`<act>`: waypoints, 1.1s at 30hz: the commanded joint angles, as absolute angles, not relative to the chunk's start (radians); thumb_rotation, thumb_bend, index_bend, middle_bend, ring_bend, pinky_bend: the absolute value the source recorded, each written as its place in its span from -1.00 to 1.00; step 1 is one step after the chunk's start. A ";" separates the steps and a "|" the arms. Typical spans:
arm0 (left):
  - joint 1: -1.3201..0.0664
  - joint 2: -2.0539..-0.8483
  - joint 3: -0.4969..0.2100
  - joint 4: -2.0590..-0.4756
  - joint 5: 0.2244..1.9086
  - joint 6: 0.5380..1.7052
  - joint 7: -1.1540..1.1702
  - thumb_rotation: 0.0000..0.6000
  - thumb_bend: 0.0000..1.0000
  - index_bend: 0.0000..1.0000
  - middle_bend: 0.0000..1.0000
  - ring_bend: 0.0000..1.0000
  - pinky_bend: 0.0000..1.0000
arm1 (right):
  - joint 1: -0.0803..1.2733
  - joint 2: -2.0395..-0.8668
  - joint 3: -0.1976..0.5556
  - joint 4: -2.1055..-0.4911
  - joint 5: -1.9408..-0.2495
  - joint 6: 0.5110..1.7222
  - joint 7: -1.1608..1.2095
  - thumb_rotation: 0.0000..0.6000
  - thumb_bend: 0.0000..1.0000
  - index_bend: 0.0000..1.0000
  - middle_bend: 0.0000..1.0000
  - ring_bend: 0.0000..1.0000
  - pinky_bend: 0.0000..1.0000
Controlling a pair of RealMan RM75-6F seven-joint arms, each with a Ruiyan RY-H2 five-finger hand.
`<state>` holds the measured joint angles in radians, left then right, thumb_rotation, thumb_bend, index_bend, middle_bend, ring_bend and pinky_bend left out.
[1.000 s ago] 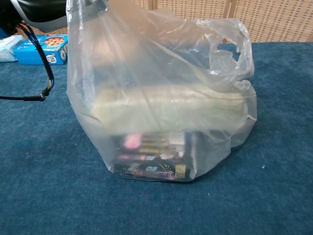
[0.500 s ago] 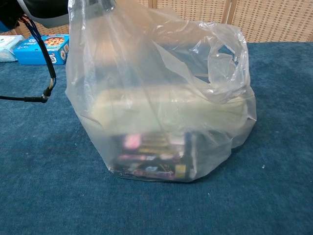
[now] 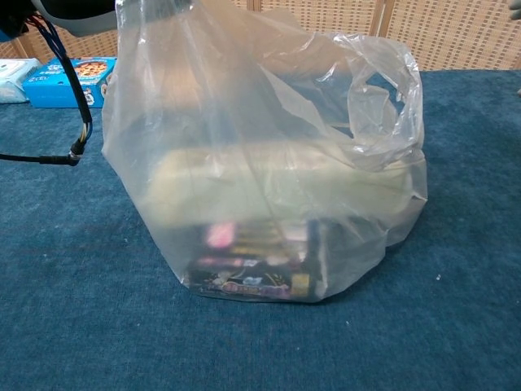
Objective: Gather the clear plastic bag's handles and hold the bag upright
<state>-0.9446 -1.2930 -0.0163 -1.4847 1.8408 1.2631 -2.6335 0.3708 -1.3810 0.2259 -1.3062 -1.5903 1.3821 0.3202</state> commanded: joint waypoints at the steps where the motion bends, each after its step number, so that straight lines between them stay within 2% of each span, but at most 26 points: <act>1: -0.951 -1.291 -0.011 -1.483 1.835 1.267 -2.632 -1.00 -0.61 -0.42 -0.20 -0.03 0.26 | 0.399 -1.413 0.228 -1.271 -1.588 1.364 0.330 0.82 -0.85 -0.55 -0.50 -0.73 -0.79; 14: -0.996 -1.296 0.008 -1.471 1.806 1.271 -2.633 -1.00 -0.61 -0.40 -0.20 -0.03 0.26 | 0.494 -1.520 0.231 -1.207 -1.592 1.336 0.364 0.82 -0.88 -0.55 -0.50 -0.73 -0.80; 33: -1.064 -1.340 0.007 -1.421 1.770 1.246 -2.630 -1.00 -0.61 -0.39 -0.20 -0.03 0.26 | 0.570 -1.620 0.248 -1.299 -1.537 1.300 0.349 0.81 -0.91 -0.55 -0.52 -0.75 -0.81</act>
